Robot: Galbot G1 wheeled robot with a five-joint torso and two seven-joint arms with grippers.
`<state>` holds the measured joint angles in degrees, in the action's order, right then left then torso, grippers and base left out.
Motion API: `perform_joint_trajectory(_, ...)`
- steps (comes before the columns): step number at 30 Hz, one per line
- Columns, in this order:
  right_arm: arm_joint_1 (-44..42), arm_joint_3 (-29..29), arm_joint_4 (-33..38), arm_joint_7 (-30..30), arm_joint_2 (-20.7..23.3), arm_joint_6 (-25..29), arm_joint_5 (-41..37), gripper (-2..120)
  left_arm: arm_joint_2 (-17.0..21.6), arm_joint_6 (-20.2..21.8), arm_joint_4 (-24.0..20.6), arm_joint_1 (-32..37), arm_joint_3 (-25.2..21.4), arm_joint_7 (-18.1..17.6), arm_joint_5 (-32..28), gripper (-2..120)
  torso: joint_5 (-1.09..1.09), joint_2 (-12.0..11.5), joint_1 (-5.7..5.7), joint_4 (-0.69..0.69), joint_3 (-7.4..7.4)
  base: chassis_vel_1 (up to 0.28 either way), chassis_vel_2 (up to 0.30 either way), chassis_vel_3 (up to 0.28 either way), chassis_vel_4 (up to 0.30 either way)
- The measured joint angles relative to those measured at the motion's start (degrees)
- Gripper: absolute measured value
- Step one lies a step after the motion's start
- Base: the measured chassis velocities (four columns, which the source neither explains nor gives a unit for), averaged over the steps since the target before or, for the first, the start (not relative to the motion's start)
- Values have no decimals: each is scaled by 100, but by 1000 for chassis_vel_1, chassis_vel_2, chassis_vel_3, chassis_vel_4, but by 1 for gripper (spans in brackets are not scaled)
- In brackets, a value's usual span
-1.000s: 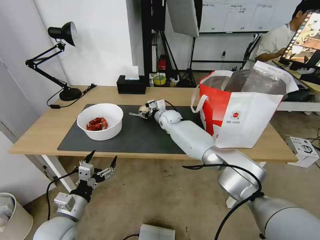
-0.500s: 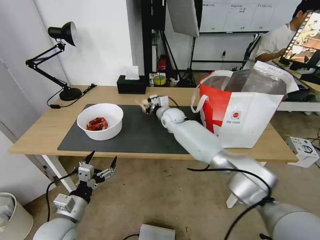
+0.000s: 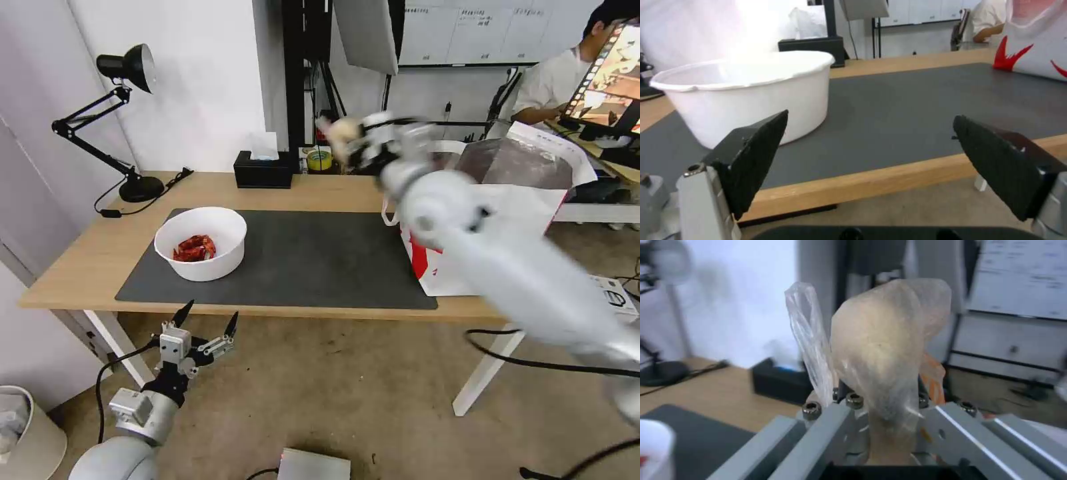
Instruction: Pick up the trash from the table and place it into the takeout bag.
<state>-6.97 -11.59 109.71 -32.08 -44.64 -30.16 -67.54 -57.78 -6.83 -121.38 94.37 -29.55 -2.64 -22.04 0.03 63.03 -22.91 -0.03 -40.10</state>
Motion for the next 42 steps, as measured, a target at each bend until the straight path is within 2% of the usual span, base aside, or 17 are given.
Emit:
perform_joint_trajectory(1,-3,116,94,-54,214,-54,-146,4,0,3,-14,-12,29,-3,0,100,0,0,0,0,0,0,0,0,0)
perform_joint_trajectory(2,-3,116,94,-54,214,-54,-146,4,0,3,-14,-12,29,-3,0,100,0,0,0,0,0,0,0,0,0)
perform_joint_trajectory(5,-192,430,171,-182,779,-171,-357,4,14,8,-42,-45,96,-6,1,100,-1,0,1,1,0,0,0,0,0)
perform_joint_trajectory(8,-492,685,67,-127,969,-163,-288,4,5,25,-46,-80,134,-7,1,100,0,0,0,1,0,0,0,0,0)
perform_joint_trajectory(16,-1382,1270,-423,36,1052,-139,-50,4,15,40,-74,-90,144,-12,-7,100,0,0,0,2,-1,0,0,0,0)
perform_joint_trajectory(25,-1712,1502,-579,140,1088,-163,-32,4,61,44,-116,-83,118,-14,-24,100,-3,0,0,3,-1,0,0,0,0)
perform_joint_trajectory(27,-1734,1544,-538,142,1136,-182,-58,7,61,44,-120,-83,122,-14,-24,100,-3,0,0,3,-1,0,0,0,0)
perform_joint_trajectory(29,-1750,1665,-413,129,1259,-250,-390,20,58,44,-128,-77,124,-15,-24,100,-3,0,0,2,0,0,0,0,0)
perform_joint_trajectory(30,-1750,1665,-413,129,1259,-250,-390,20,58,44,-128,-77,124,-15,-24,100,-3,0,0,2,0,0,0,0,0)
perform_joint_trajectory(32,-1783,1736,-369,124,1339,-292,-479,30,37,43,-128,-50,129,-16,-14,100,-3,0,0,3,0,0,0,0,0)
perform_joint_trajectory(34,-1825,1787,-350,123,1373,-304,-488,34,20,43,-128,-32,133,-17,-5,100,-4,0,0,3,0,0,0,0,0)
perform_joint_trajectory(37,-2032,1963,-272,125,1442,-356,-488,50,-13,36,-148,8,147,-17,37,100,-3,0,0,2,0,0,0,0,0)
perform_joint_trajectory(38,-2032,1963,-272,125,1442,-356,-488,50,-13,36,-148,8,147,-17,37,100,-3,0,0,2,0,0,0,0,0)
perform_joint_trajectory(40,-2175,2063,-210,135,1476,-405,-501,61,-13,34,-174,16,149,-17,47,100,-3,0,0,2,0,0,0,0,0)
perform_joint_trajectory(41,-2175,2063,-210,135,1476,-405,-501,61,-13,34,-174,16,149,-17,47,100,-3,0,0,2,0,0,0,0,0)
perform_joint_trajectory(42,-2223,2093,-184,147,1489,-422,-500,65,-10,34,-193,20,149,-18,48,100,-3,0,0,2,0,0,0,0,0)
